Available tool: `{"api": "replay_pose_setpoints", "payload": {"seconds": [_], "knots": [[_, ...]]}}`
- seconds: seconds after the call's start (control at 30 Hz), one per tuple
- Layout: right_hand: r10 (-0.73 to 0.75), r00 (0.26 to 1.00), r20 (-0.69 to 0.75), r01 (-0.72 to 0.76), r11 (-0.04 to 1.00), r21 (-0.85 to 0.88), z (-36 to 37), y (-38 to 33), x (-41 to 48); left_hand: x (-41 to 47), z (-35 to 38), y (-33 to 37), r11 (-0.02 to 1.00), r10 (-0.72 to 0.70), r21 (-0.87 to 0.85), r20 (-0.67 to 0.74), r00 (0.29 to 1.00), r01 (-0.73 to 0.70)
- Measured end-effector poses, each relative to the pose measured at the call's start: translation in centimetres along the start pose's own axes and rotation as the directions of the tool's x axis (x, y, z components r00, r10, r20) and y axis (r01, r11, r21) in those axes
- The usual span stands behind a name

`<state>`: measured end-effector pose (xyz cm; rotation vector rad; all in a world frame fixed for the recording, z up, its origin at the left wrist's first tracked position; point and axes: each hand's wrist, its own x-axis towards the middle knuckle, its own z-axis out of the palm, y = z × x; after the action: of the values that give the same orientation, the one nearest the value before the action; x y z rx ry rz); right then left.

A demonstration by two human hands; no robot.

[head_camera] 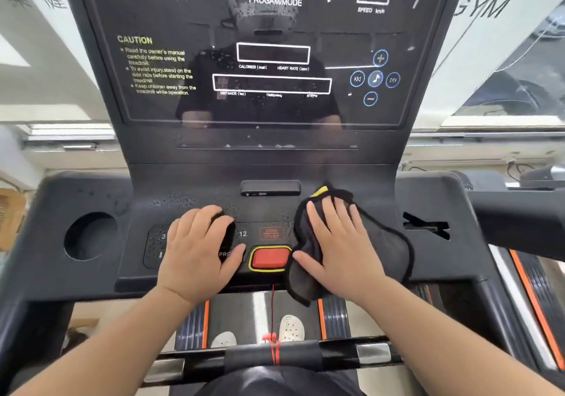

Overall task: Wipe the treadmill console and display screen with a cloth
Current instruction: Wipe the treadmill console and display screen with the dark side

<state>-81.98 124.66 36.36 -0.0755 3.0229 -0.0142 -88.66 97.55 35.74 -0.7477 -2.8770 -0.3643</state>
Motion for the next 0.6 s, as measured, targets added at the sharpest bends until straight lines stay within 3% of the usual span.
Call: {"api": "replay_pose_setpoints", "payload": {"seconds": [0.1,0.3,0.43,0.5,0.6], "knots": [[-0.039,0.999,0.0,0.039,0.999,0.022,0.7,2.8,-2.7,0.0,0.0,0.1,1.0,-0.006,0.0,-0.024,1.0,0.006],[0.24,0.968,-0.066,-0.234,0.968,0.088,0.3,4.7,-1.5,-0.1,0.0,0.2,1.0,-0.015,0.006,-0.056,0.998,0.015],[0.322,0.945,-0.057,-0.312,0.94,0.136,-0.5,3.1,2.4,-0.1,0.0,0.4,1.0,-0.02,0.009,-0.062,0.998,0.021],[0.28,0.957,-0.073,-0.268,0.953,0.14,-0.9,1.9,3.4,0.0,0.0,0.4,1.0,-0.022,0.012,-0.058,0.998,0.022],[0.019,0.995,-0.096,-0.006,0.991,0.134,-0.8,0.7,3.1,0.0,0.0,0.4,1.0,-0.018,0.022,-0.045,0.999,0.019]]}}
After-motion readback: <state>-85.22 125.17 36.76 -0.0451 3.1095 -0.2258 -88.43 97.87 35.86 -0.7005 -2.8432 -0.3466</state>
